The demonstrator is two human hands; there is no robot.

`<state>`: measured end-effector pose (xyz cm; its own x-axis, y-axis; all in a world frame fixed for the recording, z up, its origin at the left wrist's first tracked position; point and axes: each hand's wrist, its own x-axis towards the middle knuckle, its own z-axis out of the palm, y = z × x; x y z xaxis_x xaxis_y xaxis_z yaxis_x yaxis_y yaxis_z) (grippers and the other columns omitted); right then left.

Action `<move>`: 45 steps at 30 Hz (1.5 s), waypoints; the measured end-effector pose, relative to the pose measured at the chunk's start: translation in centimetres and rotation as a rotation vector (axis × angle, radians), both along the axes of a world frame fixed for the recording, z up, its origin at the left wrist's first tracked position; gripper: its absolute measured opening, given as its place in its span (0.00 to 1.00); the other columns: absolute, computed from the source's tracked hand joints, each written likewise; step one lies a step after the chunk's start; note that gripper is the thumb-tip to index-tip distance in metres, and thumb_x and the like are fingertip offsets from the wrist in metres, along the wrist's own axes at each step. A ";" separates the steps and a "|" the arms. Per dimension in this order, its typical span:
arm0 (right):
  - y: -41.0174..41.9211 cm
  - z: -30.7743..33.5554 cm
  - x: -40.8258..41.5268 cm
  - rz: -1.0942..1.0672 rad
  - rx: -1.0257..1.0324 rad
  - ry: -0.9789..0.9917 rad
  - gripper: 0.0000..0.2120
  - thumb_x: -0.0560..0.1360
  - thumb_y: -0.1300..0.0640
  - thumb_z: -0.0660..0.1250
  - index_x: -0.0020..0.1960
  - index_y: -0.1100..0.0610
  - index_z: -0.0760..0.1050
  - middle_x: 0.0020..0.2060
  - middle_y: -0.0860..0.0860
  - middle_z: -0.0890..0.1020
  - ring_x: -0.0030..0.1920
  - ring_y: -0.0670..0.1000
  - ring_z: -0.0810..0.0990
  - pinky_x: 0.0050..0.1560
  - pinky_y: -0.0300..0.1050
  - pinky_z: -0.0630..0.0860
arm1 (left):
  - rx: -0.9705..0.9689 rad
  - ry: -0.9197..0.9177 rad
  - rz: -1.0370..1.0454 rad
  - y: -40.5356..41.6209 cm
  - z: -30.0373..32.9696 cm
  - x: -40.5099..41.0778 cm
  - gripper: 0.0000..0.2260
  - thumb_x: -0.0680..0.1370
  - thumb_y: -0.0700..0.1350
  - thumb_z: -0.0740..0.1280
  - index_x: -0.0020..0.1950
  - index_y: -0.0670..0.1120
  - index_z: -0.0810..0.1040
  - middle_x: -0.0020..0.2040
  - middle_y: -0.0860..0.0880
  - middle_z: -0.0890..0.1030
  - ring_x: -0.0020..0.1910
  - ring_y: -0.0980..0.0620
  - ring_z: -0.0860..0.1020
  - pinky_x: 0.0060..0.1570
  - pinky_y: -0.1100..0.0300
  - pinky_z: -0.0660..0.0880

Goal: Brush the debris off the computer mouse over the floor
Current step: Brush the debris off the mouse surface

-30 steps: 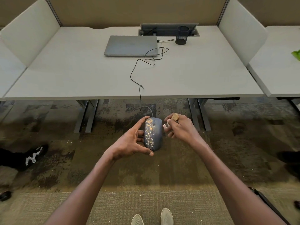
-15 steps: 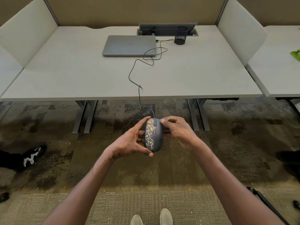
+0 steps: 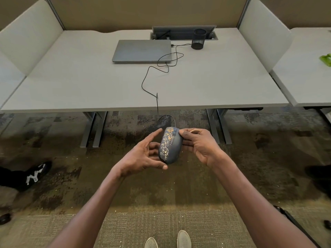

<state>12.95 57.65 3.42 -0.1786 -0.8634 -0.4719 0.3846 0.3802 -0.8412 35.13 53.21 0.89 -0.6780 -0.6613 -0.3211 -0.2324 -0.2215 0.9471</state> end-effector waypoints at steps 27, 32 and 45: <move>2.3 -0.4 3.5 -0.357 -0.047 -0.142 0.06 0.79 0.65 0.69 0.42 0.61 0.78 0.35 0.53 0.86 0.39 0.51 0.85 0.45 0.47 0.85 | -0.254 0.128 0.768 6.9 -2.2 -4.2 0.38 0.61 0.45 0.83 0.70 0.41 0.76 0.61 0.45 0.84 0.58 0.51 0.84 0.59 0.56 0.81; 2.8 -0.5 4.1 -0.353 -0.038 -0.157 0.05 0.79 0.65 0.68 0.44 0.63 0.78 0.39 0.56 0.85 0.40 0.51 0.86 0.45 0.47 0.85 | -0.231 0.162 0.758 7.1 -2.6 -3.3 0.38 0.62 0.43 0.82 0.71 0.41 0.76 0.62 0.45 0.84 0.60 0.51 0.84 0.59 0.59 0.80; 3.7 -1.6 6.4 -0.308 -0.010 -0.156 0.03 0.80 0.65 0.67 0.50 0.66 0.78 0.46 0.61 0.85 0.50 0.57 0.85 0.50 0.49 0.85 | -0.142 0.169 0.780 7.6 -3.9 -0.2 0.33 0.64 0.42 0.80 0.69 0.48 0.76 0.58 0.55 0.86 0.59 0.55 0.84 0.55 0.65 0.79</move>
